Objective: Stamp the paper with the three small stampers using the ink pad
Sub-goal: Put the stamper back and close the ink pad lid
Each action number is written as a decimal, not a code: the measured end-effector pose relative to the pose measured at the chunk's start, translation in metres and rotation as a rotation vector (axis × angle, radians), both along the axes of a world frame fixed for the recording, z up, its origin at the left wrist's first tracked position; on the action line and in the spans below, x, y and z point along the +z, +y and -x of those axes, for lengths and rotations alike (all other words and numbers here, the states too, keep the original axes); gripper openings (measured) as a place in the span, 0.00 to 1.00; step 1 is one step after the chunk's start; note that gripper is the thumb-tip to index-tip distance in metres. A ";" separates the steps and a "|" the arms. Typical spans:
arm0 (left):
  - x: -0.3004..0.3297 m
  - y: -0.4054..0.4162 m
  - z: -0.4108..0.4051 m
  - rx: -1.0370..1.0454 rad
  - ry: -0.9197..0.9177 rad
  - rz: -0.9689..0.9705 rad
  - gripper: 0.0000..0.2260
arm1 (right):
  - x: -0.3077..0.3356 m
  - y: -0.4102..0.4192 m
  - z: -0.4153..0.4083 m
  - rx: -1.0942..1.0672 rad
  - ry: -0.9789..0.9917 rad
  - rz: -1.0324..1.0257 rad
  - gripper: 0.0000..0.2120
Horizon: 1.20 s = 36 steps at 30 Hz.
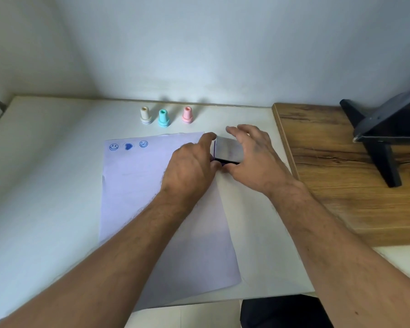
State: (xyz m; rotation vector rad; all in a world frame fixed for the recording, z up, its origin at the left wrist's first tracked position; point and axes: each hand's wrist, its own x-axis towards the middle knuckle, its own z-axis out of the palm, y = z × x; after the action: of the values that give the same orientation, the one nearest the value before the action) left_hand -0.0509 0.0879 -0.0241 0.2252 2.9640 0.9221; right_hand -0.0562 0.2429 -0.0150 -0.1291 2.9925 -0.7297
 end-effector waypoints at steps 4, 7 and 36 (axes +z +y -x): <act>0.006 -0.002 0.000 0.043 -0.046 -0.076 0.26 | 0.003 -0.001 0.005 0.035 -0.040 -0.041 0.33; 0.005 -0.002 0.000 0.057 -0.048 -0.082 0.26 | 0.005 -0.001 0.007 0.049 -0.019 -0.025 0.28; -0.003 -0.006 0.005 -0.074 0.114 0.097 0.12 | 0.011 -0.002 0.000 0.119 -0.042 -0.178 0.21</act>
State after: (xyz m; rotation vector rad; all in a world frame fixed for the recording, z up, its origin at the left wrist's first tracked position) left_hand -0.0559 0.0815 -0.0271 0.3935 3.0697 0.7800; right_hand -0.0564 0.2413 -0.0040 -0.2767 2.9611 -0.4458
